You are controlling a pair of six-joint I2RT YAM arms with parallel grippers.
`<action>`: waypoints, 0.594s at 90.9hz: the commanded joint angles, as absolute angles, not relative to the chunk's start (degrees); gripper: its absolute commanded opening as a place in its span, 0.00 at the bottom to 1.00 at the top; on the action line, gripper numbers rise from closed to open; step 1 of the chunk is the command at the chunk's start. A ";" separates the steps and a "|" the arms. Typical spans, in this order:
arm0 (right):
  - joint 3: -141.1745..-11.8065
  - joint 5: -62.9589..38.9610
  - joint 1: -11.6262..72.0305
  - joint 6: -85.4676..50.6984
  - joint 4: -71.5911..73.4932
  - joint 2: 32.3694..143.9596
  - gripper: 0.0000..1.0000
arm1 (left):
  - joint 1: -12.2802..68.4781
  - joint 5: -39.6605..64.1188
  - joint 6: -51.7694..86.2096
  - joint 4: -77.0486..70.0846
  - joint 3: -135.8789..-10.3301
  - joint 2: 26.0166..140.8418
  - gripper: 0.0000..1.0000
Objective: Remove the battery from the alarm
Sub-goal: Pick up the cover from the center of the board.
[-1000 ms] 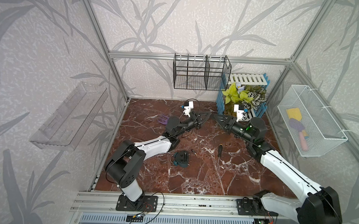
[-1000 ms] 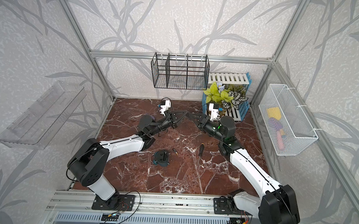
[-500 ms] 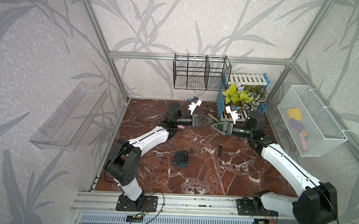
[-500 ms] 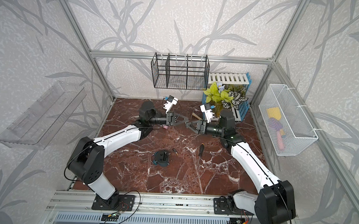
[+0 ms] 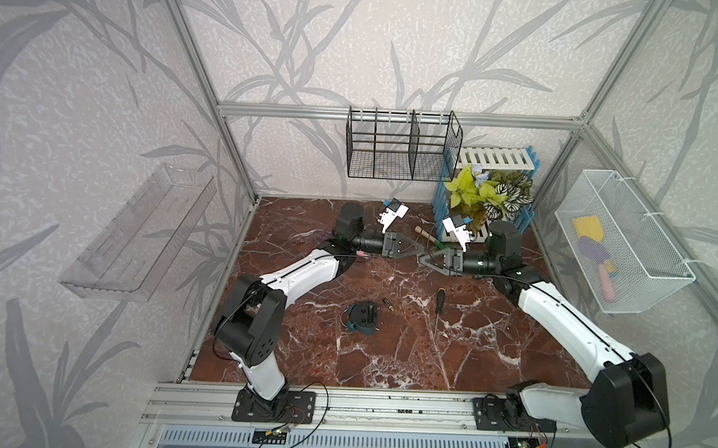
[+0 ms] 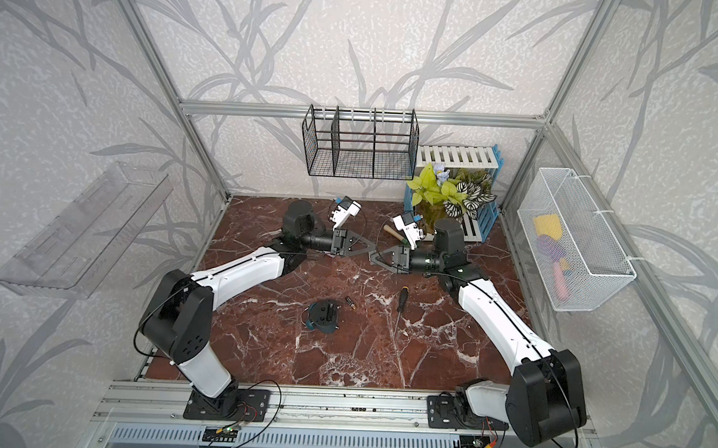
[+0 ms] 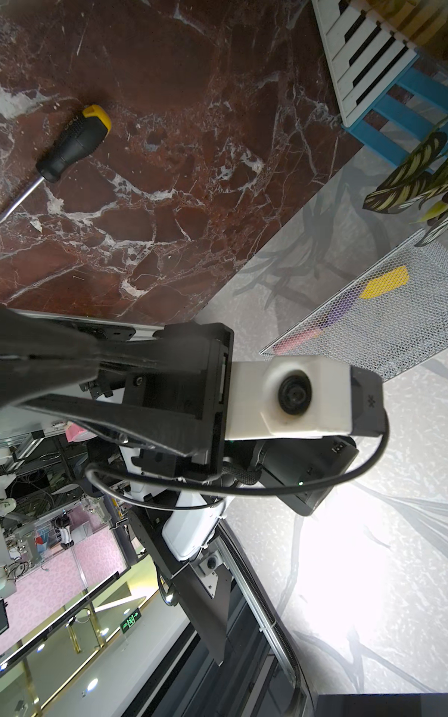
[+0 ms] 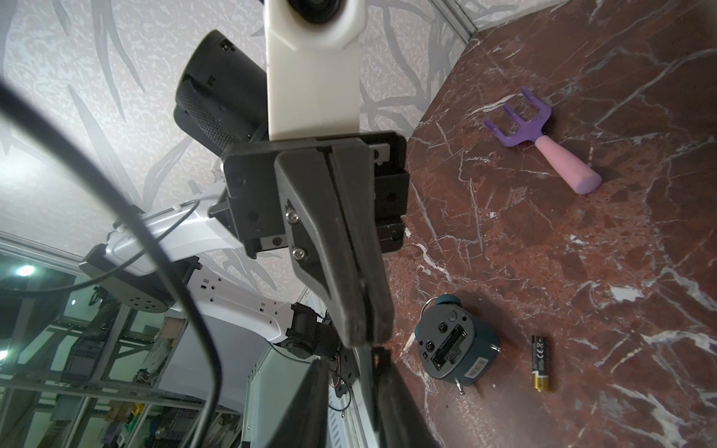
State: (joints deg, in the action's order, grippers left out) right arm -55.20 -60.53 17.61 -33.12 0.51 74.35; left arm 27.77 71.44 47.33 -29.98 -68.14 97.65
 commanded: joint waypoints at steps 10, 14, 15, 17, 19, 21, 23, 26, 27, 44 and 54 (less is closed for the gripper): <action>-56.65 -61.93 17.38 -32.85 1.48 74.94 0.13 | 27.14 74.40 45.90 -29.18 -70.28 98.67 0.00; -56.59 -62.13 17.34 -33.48 2.23 75.18 0.10 | 27.12 74.56 45.68 -28.81 -70.33 98.79 0.00; -56.64 -62.13 17.37 -33.62 2.44 75.25 0.08 | 27.14 74.59 45.65 -28.73 -70.37 98.79 0.00; -56.61 -62.20 17.42 -33.76 2.63 75.35 0.07 | 27.11 74.68 45.49 -28.65 -70.37 98.92 0.00; -56.67 -62.22 17.45 -33.91 2.75 75.39 0.06 | 27.10 74.70 45.34 -28.37 -70.41 98.95 0.00; -56.75 -62.27 17.41 -33.92 2.80 75.47 0.04 | 27.08 74.71 45.06 -28.12 -70.54 98.92 0.00; -56.77 -62.30 17.41 -33.99 2.81 75.56 0.02 | 27.07 74.57 44.80 -27.73 -70.65 98.95 0.00; -56.71 -62.38 17.49 -33.96 2.81 75.70 0.01 | 27.05 74.31 44.40 -27.13 -70.88 98.96 0.00; -56.70 -62.43 17.53 -33.94 2.81 75.73 0.01 | 27.06 74.20 44.22 -26.79 -70.95 98.92 0.00; -54.18 -61.34 19.14 -35.64 4.68 75.51 0.00 | 24.35 61.51 37.52 -16.84 -70.55 95.35 0.61; -50.50 -56.21 21.89 -37.30 3.80 74.46 0.00 | 17.38 42.21 36.83 -11.83 -63.50 86.97 0.77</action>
